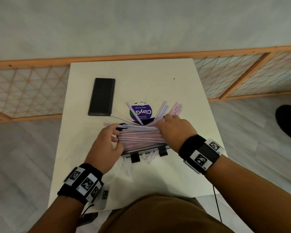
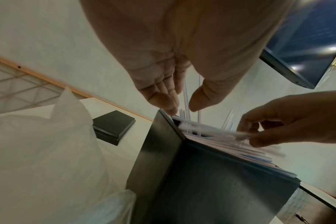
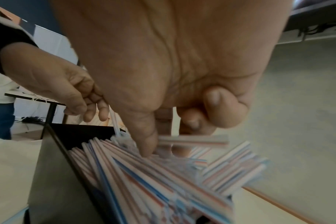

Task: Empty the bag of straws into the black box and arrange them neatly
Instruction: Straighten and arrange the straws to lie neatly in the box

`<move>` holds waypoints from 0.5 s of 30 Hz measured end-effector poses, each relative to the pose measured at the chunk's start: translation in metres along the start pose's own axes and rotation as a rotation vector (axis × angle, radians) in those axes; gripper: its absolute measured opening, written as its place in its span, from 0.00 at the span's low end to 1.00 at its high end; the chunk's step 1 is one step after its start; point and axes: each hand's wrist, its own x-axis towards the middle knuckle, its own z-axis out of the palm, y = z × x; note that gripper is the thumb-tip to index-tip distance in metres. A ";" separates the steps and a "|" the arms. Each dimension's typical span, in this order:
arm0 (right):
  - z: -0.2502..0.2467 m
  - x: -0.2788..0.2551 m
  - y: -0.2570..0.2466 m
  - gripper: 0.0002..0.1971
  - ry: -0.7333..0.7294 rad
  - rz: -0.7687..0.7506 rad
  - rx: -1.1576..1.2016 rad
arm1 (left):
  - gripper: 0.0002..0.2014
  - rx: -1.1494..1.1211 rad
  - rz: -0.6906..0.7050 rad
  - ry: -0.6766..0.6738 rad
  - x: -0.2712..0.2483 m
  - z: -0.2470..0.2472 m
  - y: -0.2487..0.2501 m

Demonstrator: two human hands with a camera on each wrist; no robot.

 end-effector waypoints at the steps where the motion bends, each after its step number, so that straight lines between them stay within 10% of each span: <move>1: 0.002 0.004 -0.004 0.13 0.010 -0.026 0.003 | 0.30 0.007 0.017 -0.004 -0.001 0.001 -0.001; 11: 0.014 -0.031 -0.014 0.13 0.122 -0.173 0.419 | 0.08 0.068 -0.108 0.184 -0.010 -0.001 -0.022; 15: 0.050 -0.051 -0.021 0.16 -0.148 -0.142 0.426 | 0.12 0.169 -0.361 -0.143 -0.017 0.022 -0.058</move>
